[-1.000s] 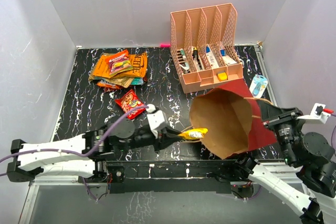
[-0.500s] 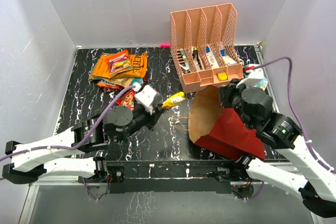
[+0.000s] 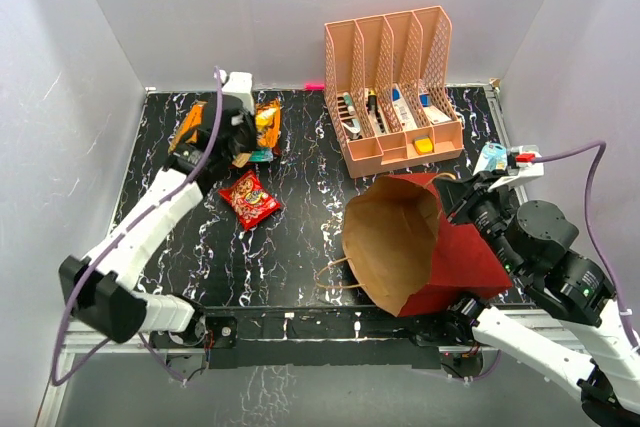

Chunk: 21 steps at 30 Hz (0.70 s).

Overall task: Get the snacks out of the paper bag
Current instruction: Place the snack at the center of the board.

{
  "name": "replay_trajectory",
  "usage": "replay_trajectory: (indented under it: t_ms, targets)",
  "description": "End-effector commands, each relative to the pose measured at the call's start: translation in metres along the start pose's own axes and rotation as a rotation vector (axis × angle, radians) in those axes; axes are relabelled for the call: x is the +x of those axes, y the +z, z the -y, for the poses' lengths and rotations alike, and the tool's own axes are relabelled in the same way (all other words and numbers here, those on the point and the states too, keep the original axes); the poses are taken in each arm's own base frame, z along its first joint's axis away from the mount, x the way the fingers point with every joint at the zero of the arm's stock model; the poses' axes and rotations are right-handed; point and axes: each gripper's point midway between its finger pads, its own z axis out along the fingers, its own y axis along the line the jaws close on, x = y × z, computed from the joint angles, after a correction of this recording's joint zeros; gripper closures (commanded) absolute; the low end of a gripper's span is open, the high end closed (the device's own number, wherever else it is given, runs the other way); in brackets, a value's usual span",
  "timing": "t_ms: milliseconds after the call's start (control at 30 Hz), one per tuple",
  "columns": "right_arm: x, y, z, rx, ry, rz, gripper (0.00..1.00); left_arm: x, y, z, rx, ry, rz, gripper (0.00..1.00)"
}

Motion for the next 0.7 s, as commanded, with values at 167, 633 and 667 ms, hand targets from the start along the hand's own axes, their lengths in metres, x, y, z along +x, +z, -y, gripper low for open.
replay_trajectory:
  t_ms: [167, 633, 667]
  targets:
    - [-0.009, -0.006, -0.006, -0.044, 0.015, 0.034, 0.93, -0.015, 0.093, -0.132, -0.175, -0.189, 0.126, 1.00]
    - [-0.005, -0.012, 0.004, -0.019, 0.012, 0.041, 0.93, 0.052, 0.167, -0.208, -0.326, -0.245, -0.009, 1.00]
    - [-0.005, -0.012, 0.004, -0.017, 0.012, 0.040, 0.93, 0.056, 0.171, -0.208, -0.311, -0.246, -0.014, 1.00]
